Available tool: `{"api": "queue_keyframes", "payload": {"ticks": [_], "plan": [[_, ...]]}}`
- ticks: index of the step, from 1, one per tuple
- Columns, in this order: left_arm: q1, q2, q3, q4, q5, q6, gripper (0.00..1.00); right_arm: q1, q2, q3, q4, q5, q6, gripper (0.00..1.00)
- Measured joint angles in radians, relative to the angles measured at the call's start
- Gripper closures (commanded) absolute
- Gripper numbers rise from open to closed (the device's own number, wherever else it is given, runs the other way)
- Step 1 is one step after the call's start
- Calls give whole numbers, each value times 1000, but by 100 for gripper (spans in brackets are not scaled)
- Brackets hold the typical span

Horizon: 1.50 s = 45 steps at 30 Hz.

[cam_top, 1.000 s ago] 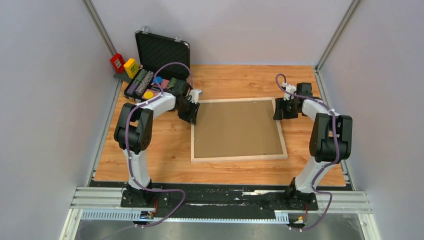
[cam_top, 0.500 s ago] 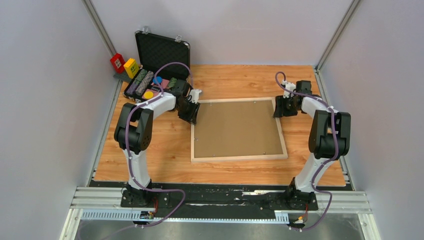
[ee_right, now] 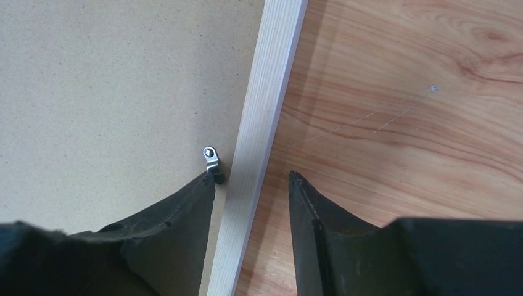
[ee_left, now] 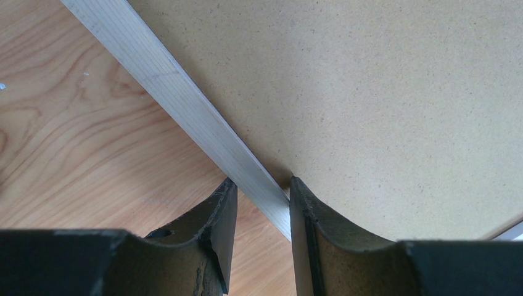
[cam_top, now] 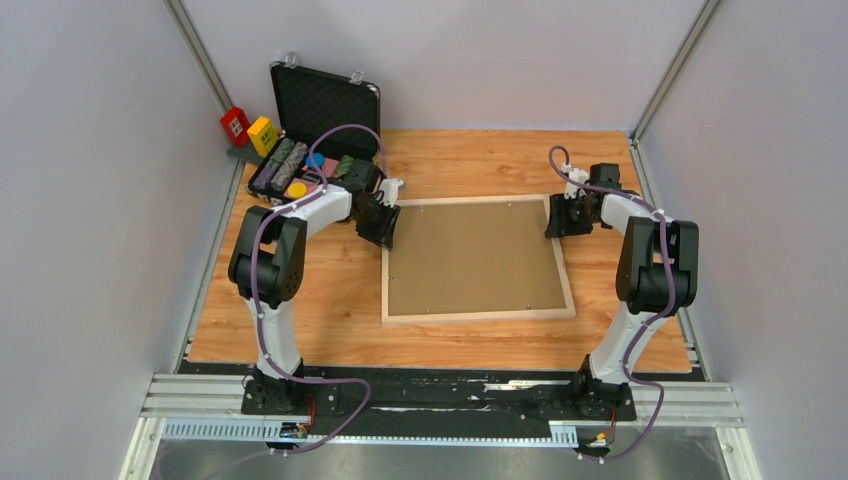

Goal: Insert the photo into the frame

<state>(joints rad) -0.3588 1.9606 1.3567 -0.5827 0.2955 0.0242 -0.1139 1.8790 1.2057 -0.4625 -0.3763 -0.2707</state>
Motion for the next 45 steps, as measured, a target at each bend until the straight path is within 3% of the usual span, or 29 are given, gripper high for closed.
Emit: {"api": "queue_keyframes", "payload": {"ticks": [8, 22, 33, 35, 40, 45], "plan": [[0, 0, 0, 0, 0, 0, 58, 1, 1, 0, 0, -2, 0, 55], [-1, 0, 0, 0, 0, 0, 58, 9, 12, 18, -13, -12, 8, 71], [-2, 0, 0, 0, 2, 0, 59, 9, 13, 26, -13, -7, 3, 76], [-2, 0, 0, 0, 2, 0, 59, 9, 13, 26, -13, -7, 2, 74], [-2, 2, 0, 1, 2, 0, 59, 9, 14, 30, -11, -10, -5, 52], [-2, 2, 0, 1, 3, 0, 59, 12, 14, 32, -11, -27, -9, 50]]}}
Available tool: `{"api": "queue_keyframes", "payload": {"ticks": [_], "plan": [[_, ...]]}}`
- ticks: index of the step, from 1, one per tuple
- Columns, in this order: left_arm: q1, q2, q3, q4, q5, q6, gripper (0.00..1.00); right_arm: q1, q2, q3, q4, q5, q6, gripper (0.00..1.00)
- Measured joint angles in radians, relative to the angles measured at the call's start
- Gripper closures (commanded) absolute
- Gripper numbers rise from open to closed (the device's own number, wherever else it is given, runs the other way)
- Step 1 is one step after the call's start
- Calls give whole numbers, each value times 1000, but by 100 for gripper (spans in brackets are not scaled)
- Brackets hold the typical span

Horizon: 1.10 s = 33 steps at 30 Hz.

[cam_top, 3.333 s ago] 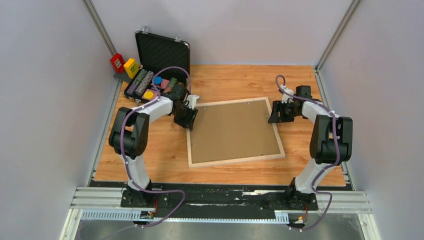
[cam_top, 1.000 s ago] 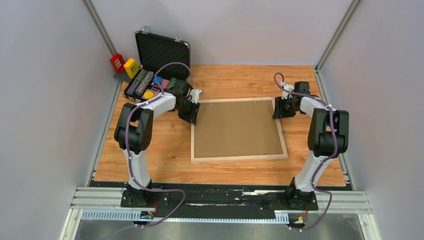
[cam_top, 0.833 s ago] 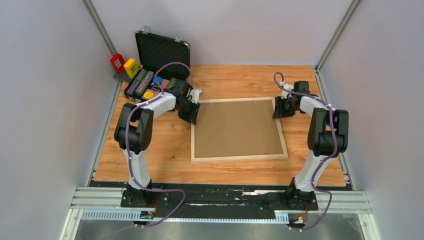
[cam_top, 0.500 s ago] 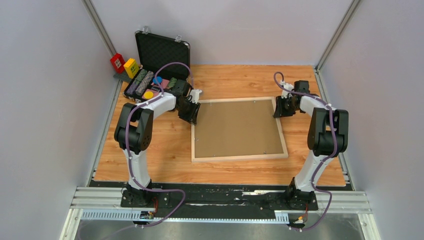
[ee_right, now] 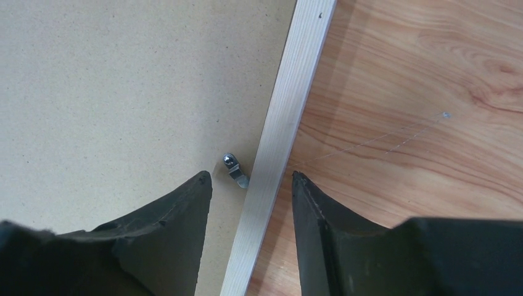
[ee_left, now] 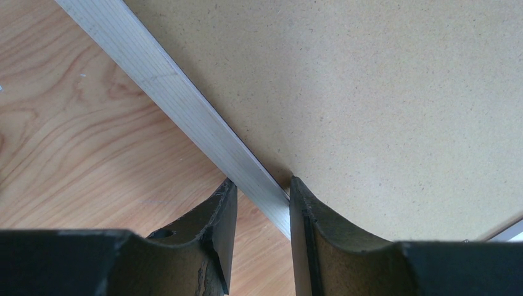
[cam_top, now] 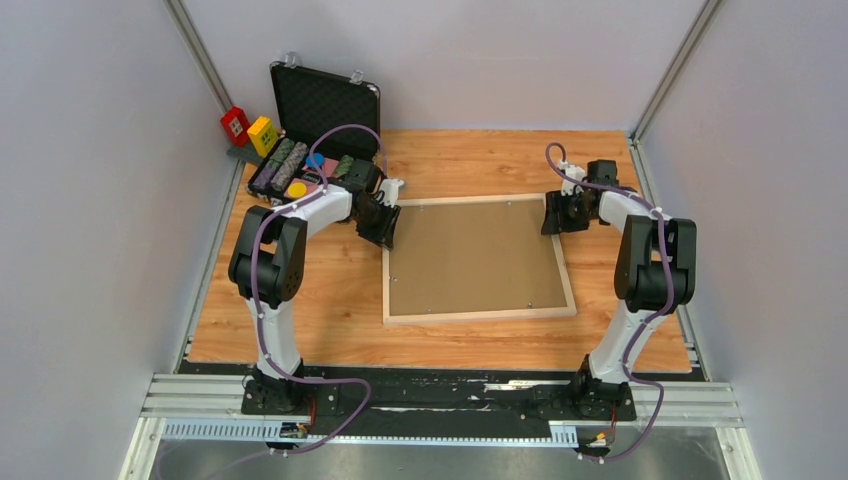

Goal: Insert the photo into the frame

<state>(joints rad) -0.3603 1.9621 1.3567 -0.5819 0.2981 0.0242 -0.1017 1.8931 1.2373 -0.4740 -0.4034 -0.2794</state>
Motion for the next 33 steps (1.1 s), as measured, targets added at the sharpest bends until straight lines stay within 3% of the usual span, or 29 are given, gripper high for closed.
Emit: {"api": "queue_keyframes", "payload": {"ticks": [25, 33], "plan": [[0, 2, 1, 0, 3, 0, 59, 1, 8, 4, 0, 2, -26, 65], [0, 2, 1, 0, 3, 0, 59, 0, 15, 14, -3, 5, -21, 75]]}}
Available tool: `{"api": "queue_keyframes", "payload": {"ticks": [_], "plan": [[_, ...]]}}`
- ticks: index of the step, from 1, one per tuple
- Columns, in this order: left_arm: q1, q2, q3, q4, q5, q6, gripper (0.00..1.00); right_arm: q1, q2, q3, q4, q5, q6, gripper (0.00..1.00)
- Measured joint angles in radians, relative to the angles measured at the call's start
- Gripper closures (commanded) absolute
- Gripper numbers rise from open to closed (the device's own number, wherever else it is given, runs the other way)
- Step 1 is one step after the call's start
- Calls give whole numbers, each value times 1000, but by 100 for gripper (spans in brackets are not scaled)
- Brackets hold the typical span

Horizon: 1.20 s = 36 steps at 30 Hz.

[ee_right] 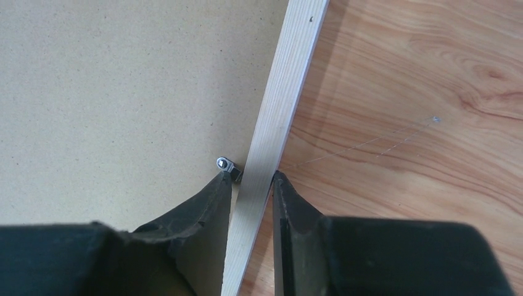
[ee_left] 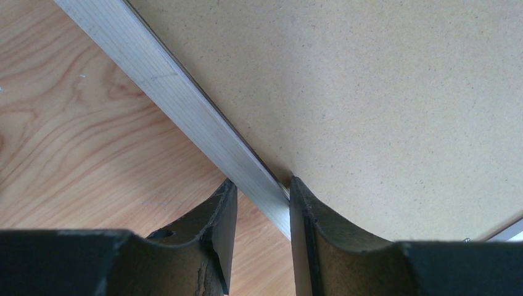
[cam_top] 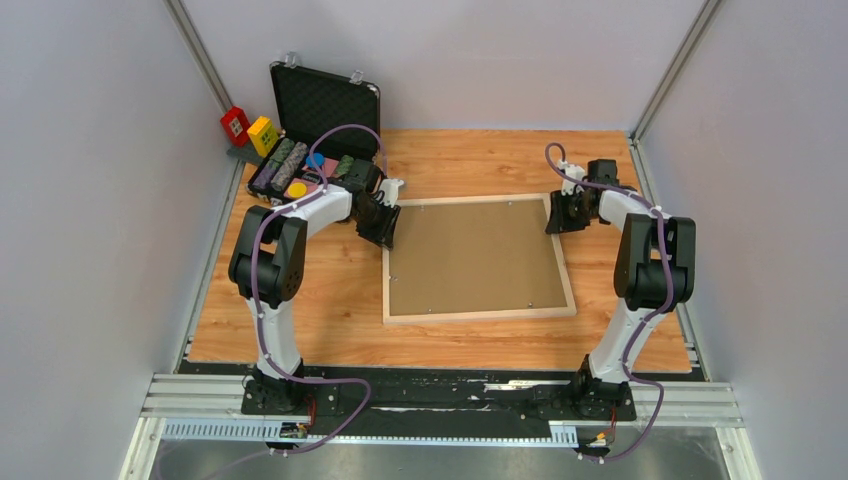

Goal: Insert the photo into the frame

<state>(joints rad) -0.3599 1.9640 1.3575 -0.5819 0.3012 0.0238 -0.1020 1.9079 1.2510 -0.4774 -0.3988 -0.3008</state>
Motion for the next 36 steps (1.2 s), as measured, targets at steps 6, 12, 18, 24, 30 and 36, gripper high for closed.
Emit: {"api": "queue_keyframes", "payload": {"ticks": [6, 12, 18, 24, 30, 36], "plan": [[0, 0, 0, 0, 0, 0, 59, -1, 2, 3, 0, 5, 9, 78], [0, 0, 1, 0, 0, 0, 59, -3, 2, 7, -4, 5, 12, 75], [0, 1, 2, -1, 0, 0, 60, -3, 3, 7, 1, 3, 14, 57], [0, 2, 3, -2, 1, 0, 60, 1, 3, 7, 4, -4, 19, 57], [0, 2, 3, -2, 2, 0, 59, 1, 0, 7, 4, -5, 31, 56], [0, 2, 3, -2, 2, 0, 59, 1, -16, 8, 3, -3, 39, 53]]}}
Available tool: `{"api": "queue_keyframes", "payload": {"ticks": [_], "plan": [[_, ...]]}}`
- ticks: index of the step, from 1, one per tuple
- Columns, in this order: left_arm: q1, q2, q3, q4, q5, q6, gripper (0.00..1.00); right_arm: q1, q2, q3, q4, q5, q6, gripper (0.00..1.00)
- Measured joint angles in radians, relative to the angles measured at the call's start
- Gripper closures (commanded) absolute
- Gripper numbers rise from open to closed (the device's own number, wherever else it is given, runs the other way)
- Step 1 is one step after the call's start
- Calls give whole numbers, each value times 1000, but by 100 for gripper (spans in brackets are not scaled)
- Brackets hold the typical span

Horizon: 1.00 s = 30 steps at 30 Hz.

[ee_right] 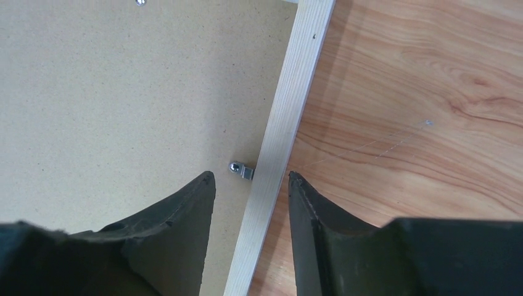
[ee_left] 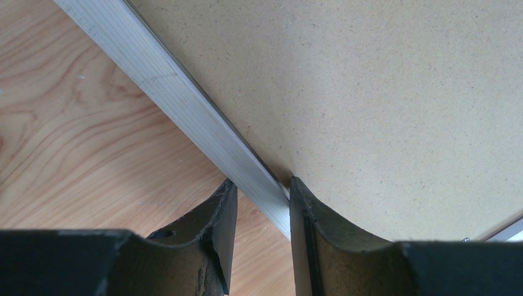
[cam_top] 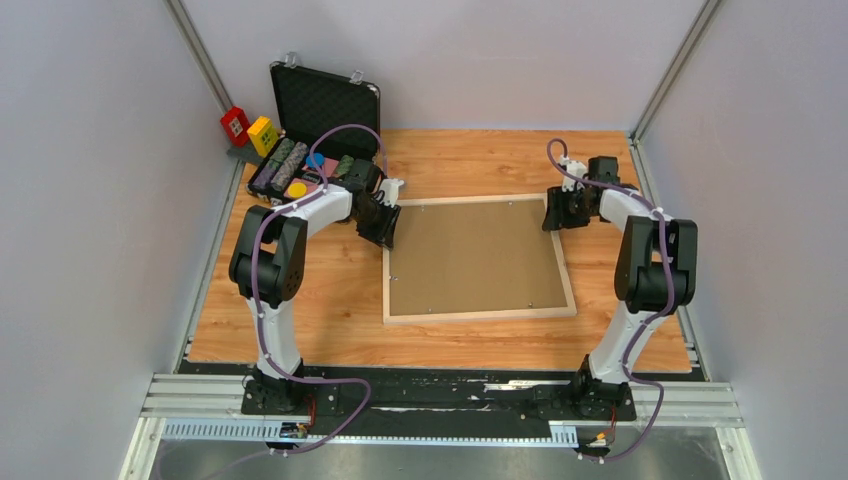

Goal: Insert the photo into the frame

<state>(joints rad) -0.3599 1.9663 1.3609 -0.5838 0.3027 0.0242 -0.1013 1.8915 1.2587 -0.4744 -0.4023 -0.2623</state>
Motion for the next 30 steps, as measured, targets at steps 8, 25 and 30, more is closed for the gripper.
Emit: {"api": "queue_keyframes", "payload": {"ticks": [8, 25, 30], "plan": [[0, 2, 2, -1, 2, 0, 59, -10, -51, -5, 1, 8, 4, 50], [0, 2, 2, -1, 3, 0, 59, -40, -269, -116, 2, 94, 53, 30], [0, 2, 2, 5, 10, 0, 59, -56, -327, -149, 1, 140, 80, 0]]}}
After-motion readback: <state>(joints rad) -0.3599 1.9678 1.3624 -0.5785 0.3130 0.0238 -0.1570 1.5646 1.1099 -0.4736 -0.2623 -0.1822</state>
